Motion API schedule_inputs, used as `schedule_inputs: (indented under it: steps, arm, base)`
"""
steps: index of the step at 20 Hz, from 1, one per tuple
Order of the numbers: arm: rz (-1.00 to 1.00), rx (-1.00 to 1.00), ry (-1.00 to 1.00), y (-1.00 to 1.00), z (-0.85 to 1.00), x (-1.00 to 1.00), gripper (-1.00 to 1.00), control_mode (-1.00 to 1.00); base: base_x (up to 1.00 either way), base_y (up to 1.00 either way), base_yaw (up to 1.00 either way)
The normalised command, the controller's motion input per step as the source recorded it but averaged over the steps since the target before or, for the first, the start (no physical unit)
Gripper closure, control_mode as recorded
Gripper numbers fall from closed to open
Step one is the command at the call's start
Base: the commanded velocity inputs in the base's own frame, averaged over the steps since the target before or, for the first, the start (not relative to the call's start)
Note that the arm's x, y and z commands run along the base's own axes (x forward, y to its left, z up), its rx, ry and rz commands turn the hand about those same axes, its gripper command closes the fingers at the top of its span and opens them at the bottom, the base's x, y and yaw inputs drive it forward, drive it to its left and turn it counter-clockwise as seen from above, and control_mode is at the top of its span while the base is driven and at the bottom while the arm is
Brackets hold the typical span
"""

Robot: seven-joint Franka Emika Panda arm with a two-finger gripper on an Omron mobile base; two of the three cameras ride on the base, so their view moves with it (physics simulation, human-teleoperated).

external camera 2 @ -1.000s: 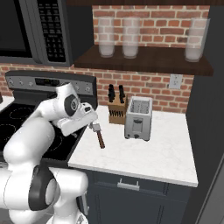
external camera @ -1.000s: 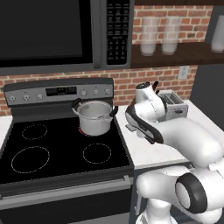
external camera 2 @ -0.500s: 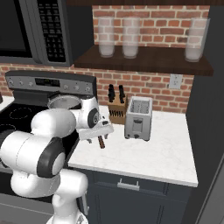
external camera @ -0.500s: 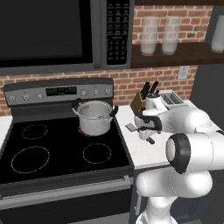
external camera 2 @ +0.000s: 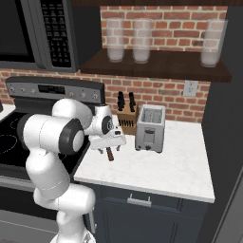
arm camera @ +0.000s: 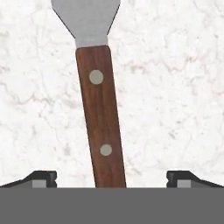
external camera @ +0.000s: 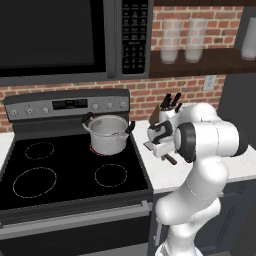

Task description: Put the lime and eggplant in the pot. Retrieve the spatula and lightly stir the vegetables in the pot.

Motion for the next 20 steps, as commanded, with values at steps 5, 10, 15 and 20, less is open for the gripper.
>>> schedule_inputs:
  steps: [5,10,15,20]
  arm:
    - [-0.03,0.00,0.00,0.00,-0.35,-0.05,-1.00,-1.00]
    - [-0.01,0.00,0.00,-0.02,-0.06,-0.26,-1.00,-1.00]
    - [0.00,0.00,0.00,-0.18,-0.06,-0.09,-1.00,-1.00]
    - [0.00,0.01,0.02,-0.20,-0.30,0.00,-1.00,-1.00]
  base:
    - [0.00,0.00,0.00]
    - [0.00,0.00,0.00]
    - [0.00,0.00,0.00]
    - [0.00,0.00,0.00]
